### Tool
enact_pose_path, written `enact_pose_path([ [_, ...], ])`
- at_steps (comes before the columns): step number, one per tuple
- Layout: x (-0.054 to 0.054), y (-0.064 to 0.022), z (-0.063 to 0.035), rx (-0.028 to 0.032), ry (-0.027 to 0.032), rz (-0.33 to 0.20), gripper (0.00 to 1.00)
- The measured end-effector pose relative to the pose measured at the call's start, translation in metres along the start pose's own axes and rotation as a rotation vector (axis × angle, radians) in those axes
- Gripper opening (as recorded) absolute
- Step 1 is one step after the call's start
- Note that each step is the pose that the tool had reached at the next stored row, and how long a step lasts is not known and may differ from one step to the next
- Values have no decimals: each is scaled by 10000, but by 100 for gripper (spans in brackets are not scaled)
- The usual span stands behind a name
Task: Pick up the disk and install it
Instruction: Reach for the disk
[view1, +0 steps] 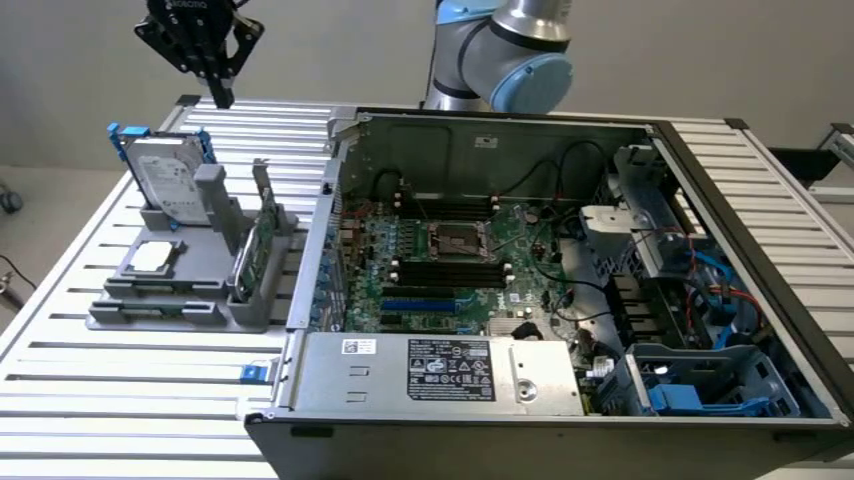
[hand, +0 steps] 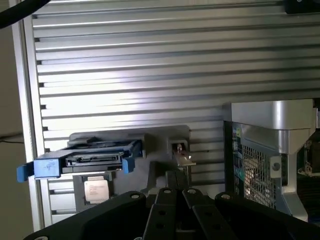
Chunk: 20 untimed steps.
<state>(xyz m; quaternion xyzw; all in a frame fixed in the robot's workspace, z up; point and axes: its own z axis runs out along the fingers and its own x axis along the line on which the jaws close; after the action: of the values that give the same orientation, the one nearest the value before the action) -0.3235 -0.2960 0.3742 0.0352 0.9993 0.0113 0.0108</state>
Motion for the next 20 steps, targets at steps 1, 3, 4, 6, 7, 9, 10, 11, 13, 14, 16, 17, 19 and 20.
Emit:
enact_pose_path([
  [1,46,15,6,16,0,1,11],
  [3,139,41,20,53,-3,-1,11],
  [4,184,46,26,73,-5,0,11],
  [6,277,45,37,108,-7,-1,11],
  [7,323,43,43,123,-9,-1,11],
  [9,413,37,54,152,-10,-3,11],
  [10,457,34,60,167,-11,-3,11],
  [11,504,31,67,181,-13,-3,11],
  [13,594,26,78,211,-15,-3,11],
  [14,639,22,83,227,-15,-3,11],
  [16,733,16,93,263,-19,-5,11],
  [17,778,14,97,284,-20,-6,11],
  [19,869,9,100,331,-23,-6,11],
  [20,913,8,101,354,-24,-7,11],
])
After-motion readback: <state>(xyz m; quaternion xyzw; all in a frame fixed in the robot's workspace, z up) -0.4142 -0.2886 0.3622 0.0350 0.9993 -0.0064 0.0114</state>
